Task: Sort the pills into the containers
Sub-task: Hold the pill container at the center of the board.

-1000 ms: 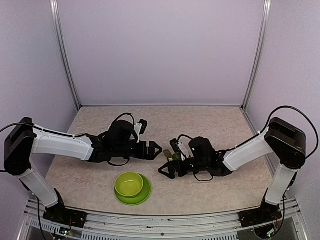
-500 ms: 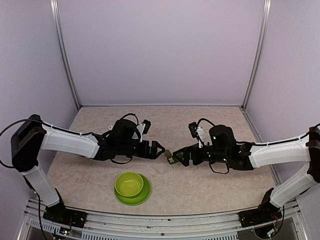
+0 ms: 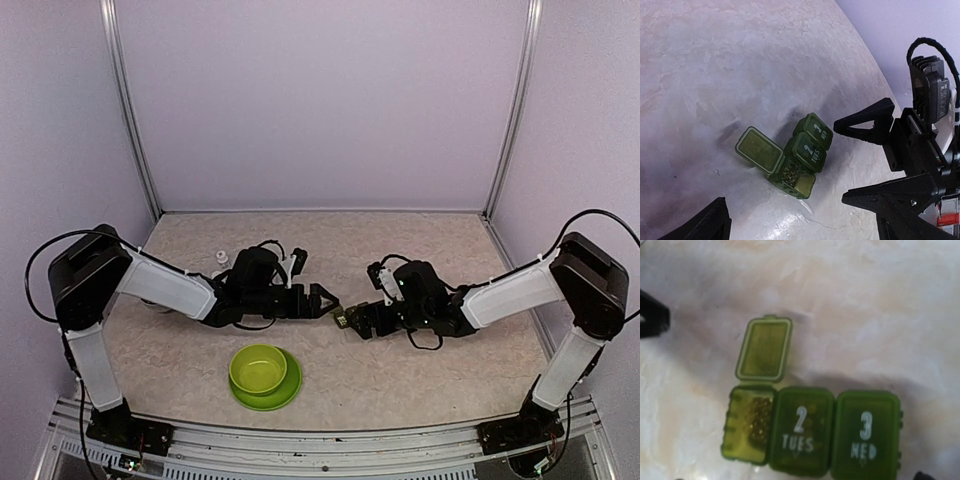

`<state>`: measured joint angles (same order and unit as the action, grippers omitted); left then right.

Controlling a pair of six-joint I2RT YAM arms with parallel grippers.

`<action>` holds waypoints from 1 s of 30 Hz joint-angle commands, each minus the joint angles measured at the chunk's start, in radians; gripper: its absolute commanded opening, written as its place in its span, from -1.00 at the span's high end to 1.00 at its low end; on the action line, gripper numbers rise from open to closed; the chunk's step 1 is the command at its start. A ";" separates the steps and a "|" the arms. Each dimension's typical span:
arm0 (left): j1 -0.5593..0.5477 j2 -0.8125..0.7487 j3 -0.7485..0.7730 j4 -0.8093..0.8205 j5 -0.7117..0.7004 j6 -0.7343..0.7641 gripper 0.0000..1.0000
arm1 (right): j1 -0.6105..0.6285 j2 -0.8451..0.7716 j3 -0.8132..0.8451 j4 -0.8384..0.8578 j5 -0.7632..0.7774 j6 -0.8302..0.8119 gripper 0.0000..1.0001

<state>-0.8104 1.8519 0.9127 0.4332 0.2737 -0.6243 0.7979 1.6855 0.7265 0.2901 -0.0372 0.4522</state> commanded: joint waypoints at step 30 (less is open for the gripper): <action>0.037 0.194 0.078 0.212 0.117 -0.074 -0.98 | -0.111 0.117 0.025 0.158 -0.138 0.000 -0.35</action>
<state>-0.7792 2.0224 0.9676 0.5976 0.3641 -0.6922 0.7063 1.7821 0.7605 0.4072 -0.1448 0.4427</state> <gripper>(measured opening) 0.988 0.704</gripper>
